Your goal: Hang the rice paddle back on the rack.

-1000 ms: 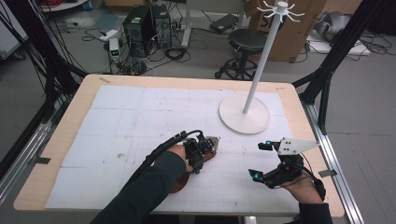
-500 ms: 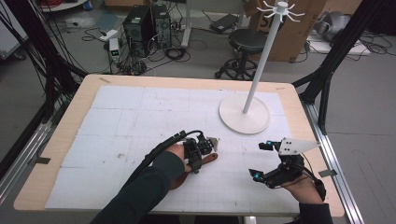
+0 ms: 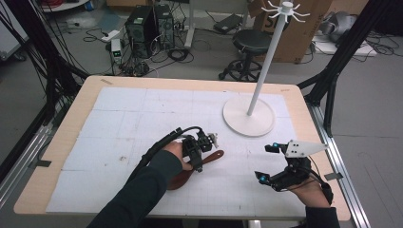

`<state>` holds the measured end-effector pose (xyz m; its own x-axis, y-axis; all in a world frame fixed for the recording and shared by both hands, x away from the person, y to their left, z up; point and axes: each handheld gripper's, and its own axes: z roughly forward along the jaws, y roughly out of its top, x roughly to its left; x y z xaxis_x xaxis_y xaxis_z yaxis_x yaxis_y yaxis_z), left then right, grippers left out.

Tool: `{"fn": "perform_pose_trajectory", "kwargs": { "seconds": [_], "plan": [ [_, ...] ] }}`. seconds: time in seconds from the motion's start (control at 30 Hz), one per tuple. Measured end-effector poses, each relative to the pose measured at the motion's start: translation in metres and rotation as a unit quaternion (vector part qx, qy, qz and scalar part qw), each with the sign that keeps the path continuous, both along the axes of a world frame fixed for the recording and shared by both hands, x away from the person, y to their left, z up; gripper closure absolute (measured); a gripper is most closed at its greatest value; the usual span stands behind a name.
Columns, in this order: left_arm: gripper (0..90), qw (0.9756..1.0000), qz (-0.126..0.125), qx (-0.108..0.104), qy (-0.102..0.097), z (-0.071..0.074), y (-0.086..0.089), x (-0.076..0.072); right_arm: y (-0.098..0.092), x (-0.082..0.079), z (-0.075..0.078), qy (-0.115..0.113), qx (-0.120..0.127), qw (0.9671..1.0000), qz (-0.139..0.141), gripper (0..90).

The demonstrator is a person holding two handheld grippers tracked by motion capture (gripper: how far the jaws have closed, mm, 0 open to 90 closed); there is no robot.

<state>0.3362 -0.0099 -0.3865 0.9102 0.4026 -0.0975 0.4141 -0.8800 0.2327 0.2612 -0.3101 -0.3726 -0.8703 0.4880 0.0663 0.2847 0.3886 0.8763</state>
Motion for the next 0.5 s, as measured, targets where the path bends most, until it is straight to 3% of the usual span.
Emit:
{"fn": "perform_pose_trajectory", "kwargs": {
  "seconds": [0.17, 0.5],
  "plan": [
    [76.4, 0.9992, 0.006, -0.038, -0.010, 0.012, 0.011, 0.003, -0.002, 0.000, 0.001, -0.001, 0.003, 1.0000, -0.004, 0.5],
    [76.8, 0.9974, 0.010, -0.067, -0.024, 0.021, 0.019, 0.005, -0.001, 0.000, 0.000, 0.001, 0.003, 1.0000, -0.002, 0.5]
  ]
}}
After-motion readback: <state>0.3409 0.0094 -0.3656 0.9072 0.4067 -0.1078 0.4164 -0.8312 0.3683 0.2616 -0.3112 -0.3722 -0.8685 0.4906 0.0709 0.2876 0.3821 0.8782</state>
